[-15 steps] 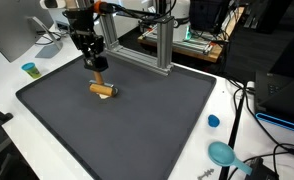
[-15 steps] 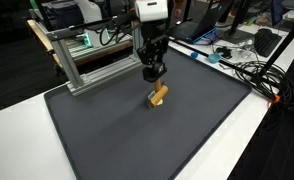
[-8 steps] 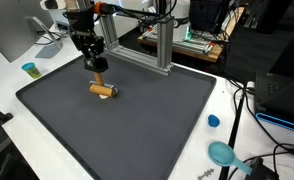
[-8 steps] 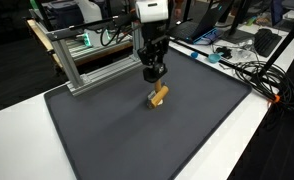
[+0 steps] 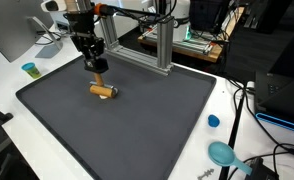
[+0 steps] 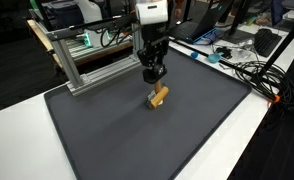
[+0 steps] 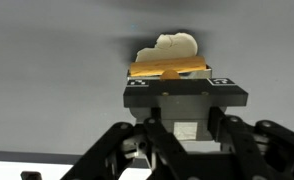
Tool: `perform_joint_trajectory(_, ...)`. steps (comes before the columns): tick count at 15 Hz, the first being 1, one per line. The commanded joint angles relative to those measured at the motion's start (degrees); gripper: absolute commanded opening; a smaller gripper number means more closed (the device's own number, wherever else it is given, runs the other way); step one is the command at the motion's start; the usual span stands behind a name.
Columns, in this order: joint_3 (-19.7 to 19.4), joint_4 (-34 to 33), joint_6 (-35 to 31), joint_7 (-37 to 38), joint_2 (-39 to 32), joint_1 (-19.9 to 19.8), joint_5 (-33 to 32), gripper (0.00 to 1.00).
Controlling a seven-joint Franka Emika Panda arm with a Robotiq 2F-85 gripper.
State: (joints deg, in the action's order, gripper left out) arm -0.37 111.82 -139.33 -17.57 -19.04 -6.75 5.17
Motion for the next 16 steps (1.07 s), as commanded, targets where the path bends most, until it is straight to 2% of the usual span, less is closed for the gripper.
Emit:
perform_joint_trajectory(1, -1.04, -0.59, 2.67, 1.84, -0.85, 0.83, -3.78, 0.22)
perform_joint_trajectory(7, -1.50, -0.73, 8.42, 2.45, -1.28, 1.35, -7.87, 0.22)
perform_joint_trajectory(16, -1.41, -1.28, 13.62, 2.37, -2.15, 1.17, -8.20, 0.22)
